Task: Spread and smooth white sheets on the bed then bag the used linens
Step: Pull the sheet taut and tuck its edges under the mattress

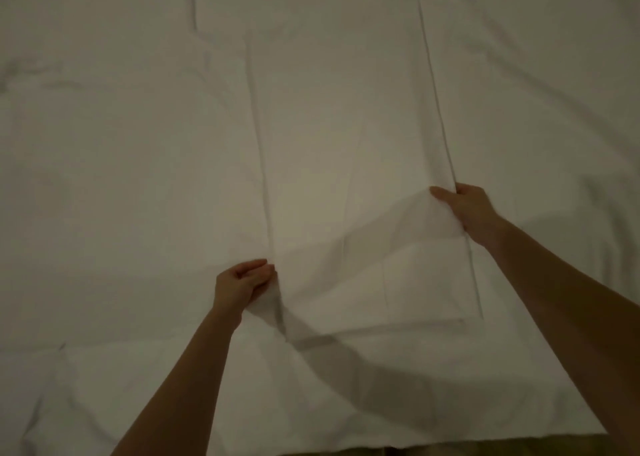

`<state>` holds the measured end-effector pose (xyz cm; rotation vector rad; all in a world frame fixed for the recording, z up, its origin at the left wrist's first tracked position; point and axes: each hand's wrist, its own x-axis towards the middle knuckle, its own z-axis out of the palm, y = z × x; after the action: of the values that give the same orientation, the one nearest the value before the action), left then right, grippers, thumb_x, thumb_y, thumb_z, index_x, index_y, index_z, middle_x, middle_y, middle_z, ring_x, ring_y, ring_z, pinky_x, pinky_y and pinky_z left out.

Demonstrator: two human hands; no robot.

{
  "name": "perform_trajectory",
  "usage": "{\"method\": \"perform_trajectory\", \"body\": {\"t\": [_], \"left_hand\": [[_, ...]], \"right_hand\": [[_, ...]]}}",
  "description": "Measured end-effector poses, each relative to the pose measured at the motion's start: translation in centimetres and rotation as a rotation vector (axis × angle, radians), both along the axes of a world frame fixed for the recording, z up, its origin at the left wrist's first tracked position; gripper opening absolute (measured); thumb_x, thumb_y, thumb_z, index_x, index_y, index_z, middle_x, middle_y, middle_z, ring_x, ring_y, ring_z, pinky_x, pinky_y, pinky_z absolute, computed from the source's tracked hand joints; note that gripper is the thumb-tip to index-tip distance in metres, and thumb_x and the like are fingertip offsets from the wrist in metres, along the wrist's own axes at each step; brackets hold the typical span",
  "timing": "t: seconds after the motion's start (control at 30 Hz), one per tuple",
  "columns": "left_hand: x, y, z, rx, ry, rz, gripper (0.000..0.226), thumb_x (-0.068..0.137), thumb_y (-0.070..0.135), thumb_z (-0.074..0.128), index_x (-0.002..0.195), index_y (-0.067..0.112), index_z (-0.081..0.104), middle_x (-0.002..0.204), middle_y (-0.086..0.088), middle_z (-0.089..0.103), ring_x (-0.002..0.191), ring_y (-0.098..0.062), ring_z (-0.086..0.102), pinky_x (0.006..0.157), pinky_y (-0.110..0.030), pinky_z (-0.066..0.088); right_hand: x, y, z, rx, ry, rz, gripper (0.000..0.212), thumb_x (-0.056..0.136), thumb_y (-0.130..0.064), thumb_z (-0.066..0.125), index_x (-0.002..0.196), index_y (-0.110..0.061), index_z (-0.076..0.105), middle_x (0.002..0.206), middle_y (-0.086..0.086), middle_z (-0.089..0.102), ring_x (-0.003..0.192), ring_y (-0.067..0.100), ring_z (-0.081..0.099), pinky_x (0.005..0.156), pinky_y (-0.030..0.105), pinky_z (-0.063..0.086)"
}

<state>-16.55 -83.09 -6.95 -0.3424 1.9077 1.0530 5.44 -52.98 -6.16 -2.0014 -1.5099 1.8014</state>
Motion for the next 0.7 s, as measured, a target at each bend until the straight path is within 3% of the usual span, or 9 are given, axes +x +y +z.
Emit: {"method": "perform_trajectory", "body": {"t": [0.07,0.17,0.33,0.43,0.57,0.63,0.7], "left_hand": [[0.1,-0.1,0.6,0.017,0.083,0.061,0.031,0.084,0.001,0.070,0.115,-0.003,0.065,0.091,-0.012,0.071,0.075,-0.013,0.070,0.073,-0.022,0.058],[1.5,1.2,2.2,0.119,0.122,0.108,0.029,0.094,0.010,0.059,0.123,0.003,0.059,0.110,-0.010,0.068,0.101,-0.021,0.066,0.086,-0.032,0.052],[5.2,3.7,3.2,0.167,0.086,-0.123,0.042,0.104,0.031,0.041,0.140,0.011,0.047,0.131,0.003,0.052,0.116,-0.008,0.047,0.098,-0.029,0.038],[5.1,4.6,3.7,0.161,0.083,-0.070,0.048,0.105,0.038,0.033,0.145,0.012,0.040,0.133,0.004,0.046,0.119,-0.008,0.042,0.099,-0.029,0.035],[4.7,5.6,4.1,0.178,0.010,-0.239,0.059,0.103,0.047,0.022,0.153,0.015,0.022,0.158,0.003,0.024,0.146,-0.016,0.022,0.116,-0.039,0.019],[4.4,6.1,3.9,0.171,-0.039,-0.344,0.067,0.100,0.056,0.016,0.154,0.016,0.014,0.162,0.003,0.014,0.149,-0.015,0.013,0.119,-0.044,0.012],[3.7,6.4,4.0,0.187,-0.054,-0.323,0.073,0.097,0.061,0.013,0.155,0.017,0.013,0.162,0.003,0.011,0.149,-0.016,0.009,0.119,-0.049,0.011]], "right_hand": [[0.0,-0.1,0.5,0.035,-0.013,0.038,0.037,0.093,-0.020,0.063,0.122,0.002,0.061,0.106,0.014,0.062,0.093,0.024,0.058,0.077,0.032,0.051],[-0.1,-0.1,1.1,0.108,-0.042,0.112,0.036,0.093,-0.020,0.062,0.121,0.002,0.062,0.111,0.017,0.064,0.093,0.023,0.057,0.086,0.035,0.048],[0.2,0.0,1.7,0.154,-0.022,0.157,0.031,0.091,-0.022,0.064,0.114,-0.002,0.066,0.111,0.017,0.067,0.092,0.026,0.064,0.087,0.036,0.052],[-0.1,0.0,2.8,0.073,0.139,0.113,0.026,0.090,-0.016,0.066,0.116,-0.012,0.064,0.103,0.008,0.066,0.070,0.007,0.065,0.063,0.022,0.055],[-1.8,-0.3,4.6,-0.010,0.270,0.121,0.026,0.090,-0.011,0.064,0.115,-0.017,0.062,0.105,0.005,0.066,0.079,0.011,0.064,0.075,0.029,0.053],[-3.0,-0.9,5.5,-0.016,0.336,0.100,0.027,0.090,-0.007,0.062,0.116,-0.014,0.062,0.102,0.005,0.067,0.077,0.011,0.065,0.075,0.028,0.054],[-4.4,-1.6,6.5,-0.017,0.422,0.065,0.031,0.090,-0.002,0.060,0.119,-0.012,0.061,0.097,0.001,0.068,0.075,0.009,0.067,0.070,0.024,0.056]]}}
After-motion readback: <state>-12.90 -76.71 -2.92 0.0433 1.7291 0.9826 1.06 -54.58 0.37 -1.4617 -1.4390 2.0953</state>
